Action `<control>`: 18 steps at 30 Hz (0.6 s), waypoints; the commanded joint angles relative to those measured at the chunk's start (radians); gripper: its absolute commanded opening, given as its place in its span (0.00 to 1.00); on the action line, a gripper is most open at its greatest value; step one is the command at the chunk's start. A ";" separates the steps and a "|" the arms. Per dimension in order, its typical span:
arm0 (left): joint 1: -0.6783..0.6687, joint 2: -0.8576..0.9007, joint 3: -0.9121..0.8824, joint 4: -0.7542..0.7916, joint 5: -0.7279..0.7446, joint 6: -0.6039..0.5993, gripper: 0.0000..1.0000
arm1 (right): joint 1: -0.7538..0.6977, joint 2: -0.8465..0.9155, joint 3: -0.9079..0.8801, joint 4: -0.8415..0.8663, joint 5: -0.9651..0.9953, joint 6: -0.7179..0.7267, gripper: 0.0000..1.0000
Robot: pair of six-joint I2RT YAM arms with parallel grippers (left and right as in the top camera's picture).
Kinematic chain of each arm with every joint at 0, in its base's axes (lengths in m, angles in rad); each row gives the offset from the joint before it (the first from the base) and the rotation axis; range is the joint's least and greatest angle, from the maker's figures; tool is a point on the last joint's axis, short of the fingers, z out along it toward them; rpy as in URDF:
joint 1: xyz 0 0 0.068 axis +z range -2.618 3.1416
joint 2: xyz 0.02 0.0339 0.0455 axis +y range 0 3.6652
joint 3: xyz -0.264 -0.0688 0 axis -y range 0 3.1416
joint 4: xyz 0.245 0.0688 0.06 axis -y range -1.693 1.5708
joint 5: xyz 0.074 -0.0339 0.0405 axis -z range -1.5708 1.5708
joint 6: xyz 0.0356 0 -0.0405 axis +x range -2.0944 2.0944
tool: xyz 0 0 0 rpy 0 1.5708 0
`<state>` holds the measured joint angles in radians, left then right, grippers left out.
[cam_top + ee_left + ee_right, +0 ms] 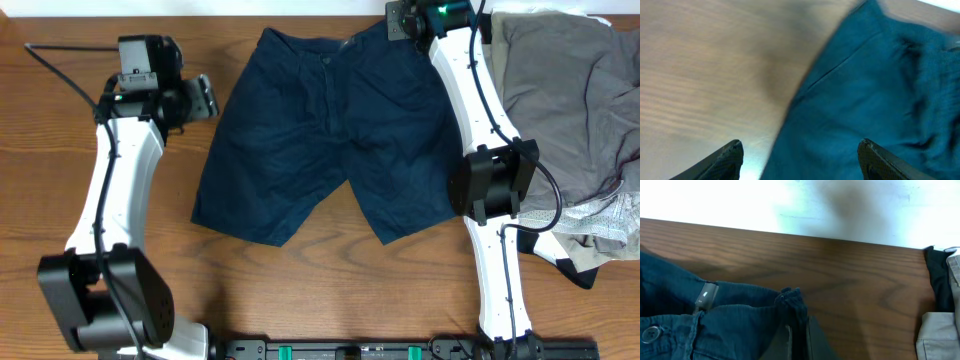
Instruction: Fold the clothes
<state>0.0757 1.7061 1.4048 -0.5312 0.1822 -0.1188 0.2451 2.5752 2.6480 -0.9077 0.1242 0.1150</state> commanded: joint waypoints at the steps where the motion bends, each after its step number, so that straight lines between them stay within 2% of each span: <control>1: -0.002 0.092 0.032 0.064 0.166 0.040 0.76 | -0.018 -0.004 0.002 -0.010 -0.009 0.018 0.01; 4: -0.010 0.192 0.098 0.108 0.210 0.053 0.75 | -0.016 -0.004 0.001 -0.024 -0.009 0.006 0.01; 13: -0.073 0.507 0.380 0.139 0.230 0.245 0.76 | -0.016 -0.004 0.002 -0.058 -0.009 -0.001 0.01; 18: -0.095 0.618 0.436 0.253 0.230 0.277 0.77 | -0.015 -0.004 0.001 -0.063 -0.009 -0.003 0.01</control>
<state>-0.0135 2.2776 1.8042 -0.3161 0.3939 0.0990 0.2451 2.5752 2.6480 -0.9672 0.1207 0.1146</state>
